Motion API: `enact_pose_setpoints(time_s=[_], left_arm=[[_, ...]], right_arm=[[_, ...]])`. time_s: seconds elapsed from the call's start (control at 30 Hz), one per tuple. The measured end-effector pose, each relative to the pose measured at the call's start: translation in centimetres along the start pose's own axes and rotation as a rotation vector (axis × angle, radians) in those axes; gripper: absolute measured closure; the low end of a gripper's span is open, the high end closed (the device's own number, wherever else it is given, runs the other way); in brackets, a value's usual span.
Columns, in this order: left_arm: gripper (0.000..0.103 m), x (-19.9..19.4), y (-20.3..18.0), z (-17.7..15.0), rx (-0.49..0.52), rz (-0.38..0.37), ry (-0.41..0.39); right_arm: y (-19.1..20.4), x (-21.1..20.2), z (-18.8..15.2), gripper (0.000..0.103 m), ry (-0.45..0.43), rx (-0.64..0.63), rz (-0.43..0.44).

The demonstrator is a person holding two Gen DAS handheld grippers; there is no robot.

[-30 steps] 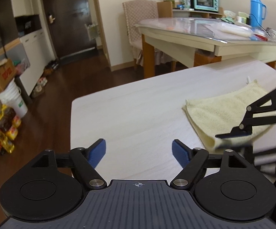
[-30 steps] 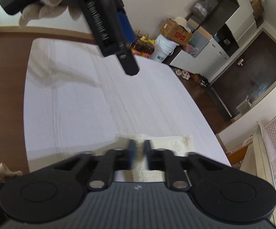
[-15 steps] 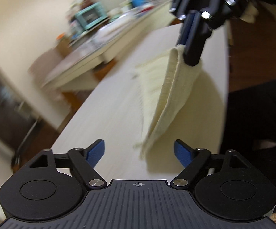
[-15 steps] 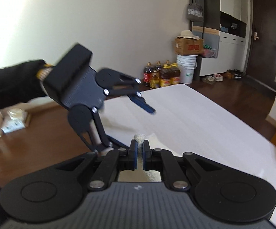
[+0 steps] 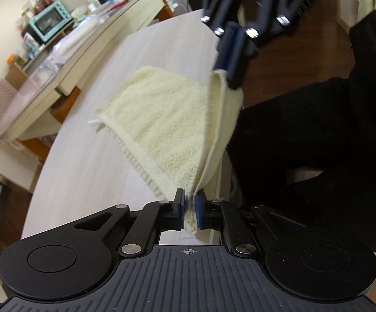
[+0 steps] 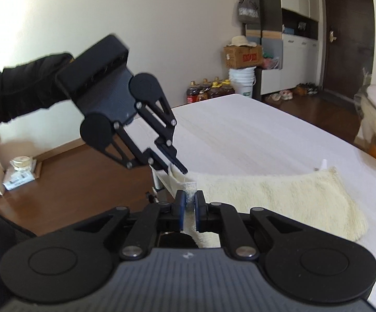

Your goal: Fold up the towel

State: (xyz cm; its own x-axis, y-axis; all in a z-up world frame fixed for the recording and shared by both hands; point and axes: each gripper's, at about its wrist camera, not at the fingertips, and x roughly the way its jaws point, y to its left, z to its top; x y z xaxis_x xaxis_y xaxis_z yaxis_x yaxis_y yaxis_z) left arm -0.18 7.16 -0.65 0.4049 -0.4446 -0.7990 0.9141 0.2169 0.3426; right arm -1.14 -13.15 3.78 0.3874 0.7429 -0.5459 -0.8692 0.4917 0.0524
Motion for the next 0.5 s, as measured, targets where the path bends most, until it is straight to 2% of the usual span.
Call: enact_pose_setpoints(time_s=[0.1,0.27,0.3,0.37,0.5], left_arm=[[0.094,-0.1,0.5,0.0,-0.010,-0.004,0.007],[0.094,-0.8,0.5,0.6,-0.008,-0.004,0.013],[0.094,-0.9,0.4,0.7,-0.004,-0.004,0.017],[0.094,-1.1,-0.1,1.0,0.012,-0.008,0.030],[0.094,-2.3,-0.8,2.2,0.071,-0.041,0.046]], right_arm=[[0.9,0.0,-0.6,0.082,-0.015,-0.015,-0.040],[2.8,0.0,-1.2,0.083,-0.036,-0.073,-0.105],[3.1,0.2,-1.3,0.085,-0.035,-0.083,-0.111],[3.7,0.3,-1.4,0.096,-0.033,-0.098,-0.114],[4.1,-1.3,-1.8,0.097,-0.052,-0.077,-0.086]])
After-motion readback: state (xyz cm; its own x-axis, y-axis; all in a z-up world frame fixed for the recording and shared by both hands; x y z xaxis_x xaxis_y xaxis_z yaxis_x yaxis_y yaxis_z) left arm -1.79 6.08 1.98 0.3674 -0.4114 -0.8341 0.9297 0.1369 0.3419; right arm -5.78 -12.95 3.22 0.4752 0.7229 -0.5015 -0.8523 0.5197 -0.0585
